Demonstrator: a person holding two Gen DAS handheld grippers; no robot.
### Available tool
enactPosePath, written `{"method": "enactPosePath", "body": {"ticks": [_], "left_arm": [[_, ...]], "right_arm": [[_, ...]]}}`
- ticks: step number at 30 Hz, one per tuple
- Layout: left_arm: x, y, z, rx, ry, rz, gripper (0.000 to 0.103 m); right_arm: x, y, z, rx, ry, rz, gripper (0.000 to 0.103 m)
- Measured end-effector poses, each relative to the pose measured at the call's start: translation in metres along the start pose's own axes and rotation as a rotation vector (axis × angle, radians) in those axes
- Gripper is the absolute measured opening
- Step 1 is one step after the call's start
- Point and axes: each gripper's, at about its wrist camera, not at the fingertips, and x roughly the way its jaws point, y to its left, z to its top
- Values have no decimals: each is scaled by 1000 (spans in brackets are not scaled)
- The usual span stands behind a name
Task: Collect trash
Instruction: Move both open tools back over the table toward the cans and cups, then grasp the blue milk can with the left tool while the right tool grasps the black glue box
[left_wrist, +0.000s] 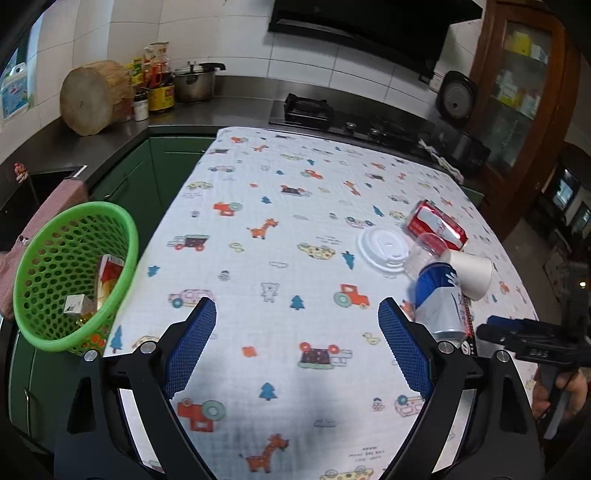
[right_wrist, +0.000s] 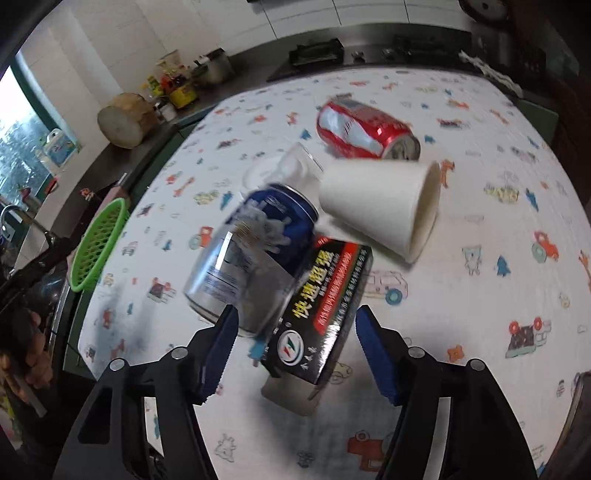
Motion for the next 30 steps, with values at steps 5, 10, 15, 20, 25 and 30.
{"method": "enactPosePath", "body": {"ticks": [5,10,15,20,25,30], "left_arm": [[6,-10,2,4,13,-17,88],[7,-19,5,18,16,-25,89],[9,-31,8,25,22,-40,88],[17,-49,11,44,41,-63,88],[29,-67,13,56,66,-92,88],[49,-86,13,66,112,-141,87]], "right_arm": [[22,0,1,8,47,-28,58],[36,1,7,9,71,-66,56],[42,0,10,8,82,-83,56],[44,0,12,-3,75,-95,55],[39,-6,9,2,70,-78,51],[29,-13,1,8,65,-58,50]]}}
